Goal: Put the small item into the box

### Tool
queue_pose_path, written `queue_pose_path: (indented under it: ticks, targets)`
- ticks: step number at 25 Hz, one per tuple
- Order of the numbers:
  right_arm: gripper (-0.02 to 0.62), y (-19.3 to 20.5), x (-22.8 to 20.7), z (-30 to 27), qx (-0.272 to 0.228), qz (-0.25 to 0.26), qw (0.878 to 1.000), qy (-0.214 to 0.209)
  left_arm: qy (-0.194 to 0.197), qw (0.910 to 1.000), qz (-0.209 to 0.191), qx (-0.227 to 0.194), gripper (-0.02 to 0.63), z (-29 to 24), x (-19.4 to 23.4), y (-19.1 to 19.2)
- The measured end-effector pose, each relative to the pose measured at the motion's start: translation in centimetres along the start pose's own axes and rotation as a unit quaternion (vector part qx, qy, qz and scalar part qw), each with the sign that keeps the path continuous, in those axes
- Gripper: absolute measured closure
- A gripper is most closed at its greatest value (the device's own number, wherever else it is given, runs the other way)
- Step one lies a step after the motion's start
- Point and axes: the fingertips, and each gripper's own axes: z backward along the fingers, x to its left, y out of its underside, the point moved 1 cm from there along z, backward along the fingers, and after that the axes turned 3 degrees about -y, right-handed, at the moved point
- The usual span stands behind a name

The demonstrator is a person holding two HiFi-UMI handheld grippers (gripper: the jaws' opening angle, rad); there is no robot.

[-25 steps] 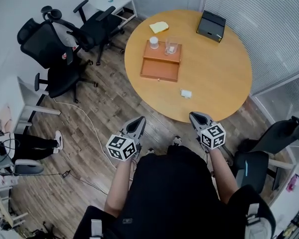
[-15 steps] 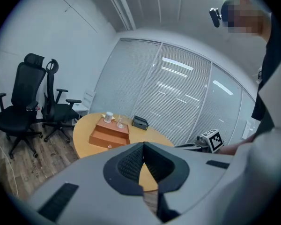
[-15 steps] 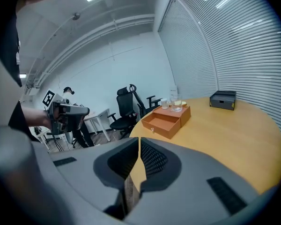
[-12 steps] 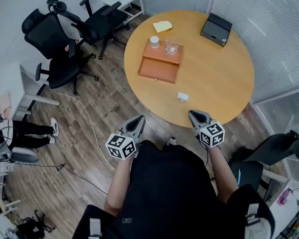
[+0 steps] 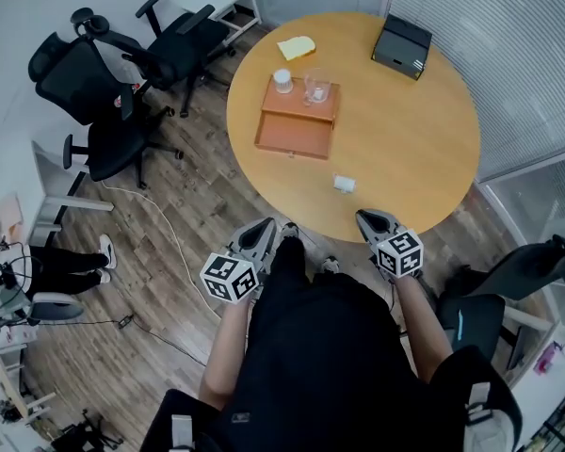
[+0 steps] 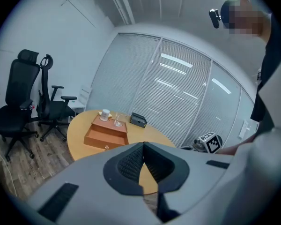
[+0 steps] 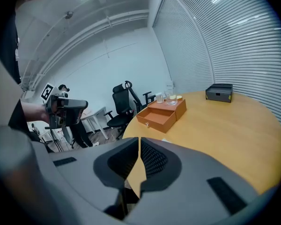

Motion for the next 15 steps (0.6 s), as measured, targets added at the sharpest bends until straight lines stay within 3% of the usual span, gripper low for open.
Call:
queue_pose_path:
  ticks: [6, 15]
  targets:
    - [0.585, -0.3, -1.0, -2.0, 0.018, -0.004, 0.999, 0.030, 0.030, 0.9995, 0.001, 0.013, 0.600, -2.6, 2.6, -1.4]
    - [0.584, 1.1, -2.3, -5.8, 0.090, 0.043, 0.992, 0.080, 0.080, 0.9966, -0.013, 0.016, 0.600, -7.1, 6.2, -5.4]
